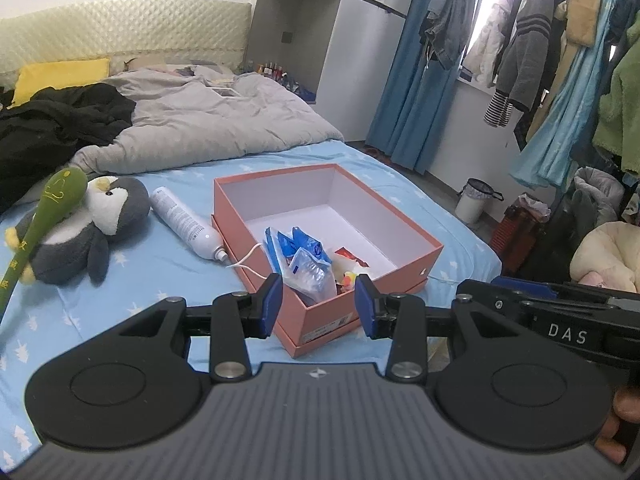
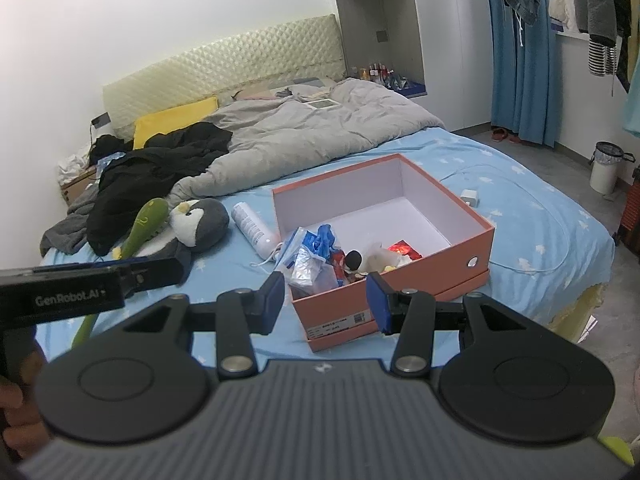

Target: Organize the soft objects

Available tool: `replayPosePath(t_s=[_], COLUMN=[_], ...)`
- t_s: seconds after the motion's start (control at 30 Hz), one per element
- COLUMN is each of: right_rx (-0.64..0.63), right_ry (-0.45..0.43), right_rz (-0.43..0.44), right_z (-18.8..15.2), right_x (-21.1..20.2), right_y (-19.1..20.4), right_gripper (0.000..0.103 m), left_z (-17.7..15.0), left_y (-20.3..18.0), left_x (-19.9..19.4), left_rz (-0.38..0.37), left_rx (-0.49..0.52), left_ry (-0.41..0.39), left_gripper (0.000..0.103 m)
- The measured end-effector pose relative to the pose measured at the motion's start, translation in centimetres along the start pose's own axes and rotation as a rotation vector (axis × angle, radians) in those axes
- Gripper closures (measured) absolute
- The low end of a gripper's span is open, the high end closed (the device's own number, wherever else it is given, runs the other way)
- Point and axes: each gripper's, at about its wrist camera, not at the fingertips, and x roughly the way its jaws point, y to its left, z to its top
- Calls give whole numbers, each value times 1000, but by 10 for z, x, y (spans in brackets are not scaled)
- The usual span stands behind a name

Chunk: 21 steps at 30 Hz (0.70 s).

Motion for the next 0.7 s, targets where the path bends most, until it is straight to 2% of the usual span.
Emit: replayPosePath(t_s=[0.6, 0.67, 0.7], right_rx=[-3, -1, -4], right_ry=[-32, -35, -37], right_rz=[-19, -27, -32], right_z=[0, -1, -1], right_x=[2, 2, 3], right_y=[2, 1, 1], right_gripper=[55, 53, 43], left_z=[8, 10, 11], left_y=[7, 6, 6], left_x=[-5, -3, -2], left_rz=[15, 41, 53], left_rx=[-22, -17, -14], left_ry=[-13, -8, -10], left_gripper=[56, 35, 30])
